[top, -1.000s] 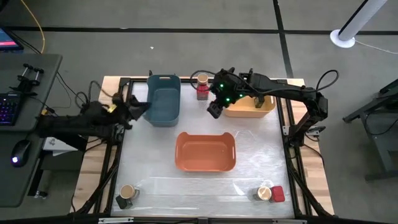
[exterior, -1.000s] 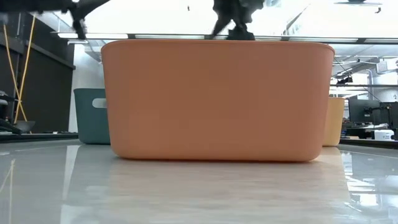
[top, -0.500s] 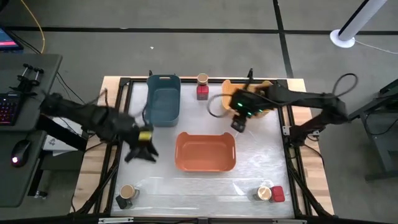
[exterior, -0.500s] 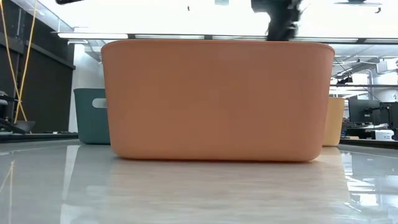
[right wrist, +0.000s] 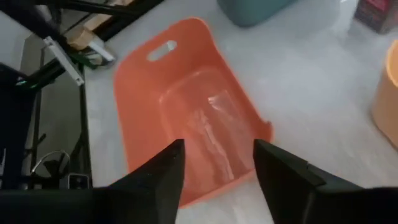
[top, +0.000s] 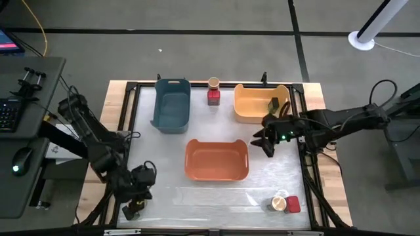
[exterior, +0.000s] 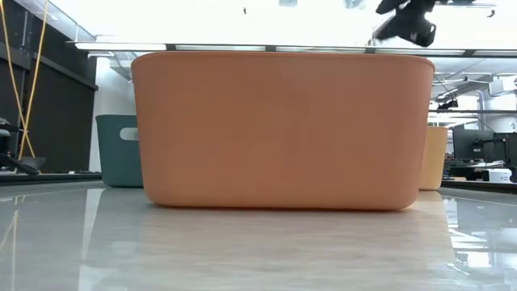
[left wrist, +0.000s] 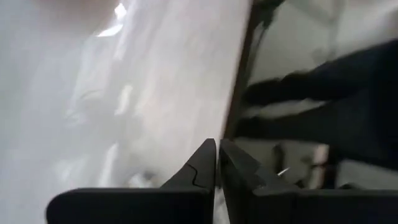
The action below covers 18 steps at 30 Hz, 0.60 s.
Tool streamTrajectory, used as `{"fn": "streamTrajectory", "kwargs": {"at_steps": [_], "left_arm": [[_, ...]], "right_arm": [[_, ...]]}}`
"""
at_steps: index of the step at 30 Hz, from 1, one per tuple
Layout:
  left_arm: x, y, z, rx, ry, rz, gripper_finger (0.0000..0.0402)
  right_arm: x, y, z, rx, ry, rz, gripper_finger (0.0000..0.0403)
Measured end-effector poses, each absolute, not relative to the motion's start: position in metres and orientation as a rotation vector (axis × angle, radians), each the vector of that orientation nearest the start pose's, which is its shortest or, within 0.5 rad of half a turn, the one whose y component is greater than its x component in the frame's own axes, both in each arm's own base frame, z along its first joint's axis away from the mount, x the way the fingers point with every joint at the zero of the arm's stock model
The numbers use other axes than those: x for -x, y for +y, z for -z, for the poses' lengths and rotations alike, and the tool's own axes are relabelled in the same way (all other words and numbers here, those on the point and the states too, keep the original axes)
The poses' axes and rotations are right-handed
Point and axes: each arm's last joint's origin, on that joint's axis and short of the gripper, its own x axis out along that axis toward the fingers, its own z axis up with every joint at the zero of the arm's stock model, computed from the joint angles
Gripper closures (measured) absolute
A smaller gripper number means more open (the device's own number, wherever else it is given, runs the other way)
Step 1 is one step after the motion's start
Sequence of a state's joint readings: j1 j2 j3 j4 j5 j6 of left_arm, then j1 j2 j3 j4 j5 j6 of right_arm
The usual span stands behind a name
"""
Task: Sort spices by type
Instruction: Put the bottom left gold seasoning bottle into the blue bin
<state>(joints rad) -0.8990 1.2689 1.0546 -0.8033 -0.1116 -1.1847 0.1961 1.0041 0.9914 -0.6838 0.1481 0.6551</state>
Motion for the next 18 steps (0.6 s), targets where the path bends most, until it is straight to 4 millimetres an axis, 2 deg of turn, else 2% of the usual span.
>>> {"fn": "streamTrajectory", "kwargs": {"at_steps": [2, 6, 13, 18], "left_arm": [[-0.151, -0.192, -0.279, 0.495, 1.201, 0.073, 0.0399], [-0.139, -0.202, -0.281, 0.443, 1.208, 0.138, 0.0401], [-0.1, -0.219, -0.273, 0.327, 1.275, 0.233, 0.0401], [-0.096, -0.218, -0.27, 0.249, 1.269, 0.226, 0.0401]], "right_arm": [[-0.199, 0.04, -0.326, -0.49, 0.655, 0.184, 0.0264], [-0.211, 0.045, -0.33, -0.459, 0.632, 0.222, 0.0378], [-0.239, 0.047, -0.321, -0.439, 0.659, 0.287, 0.04], [-0.252, 0.046, -0.313, -0.45, 0.67, 0.294, 0.0401]]}}
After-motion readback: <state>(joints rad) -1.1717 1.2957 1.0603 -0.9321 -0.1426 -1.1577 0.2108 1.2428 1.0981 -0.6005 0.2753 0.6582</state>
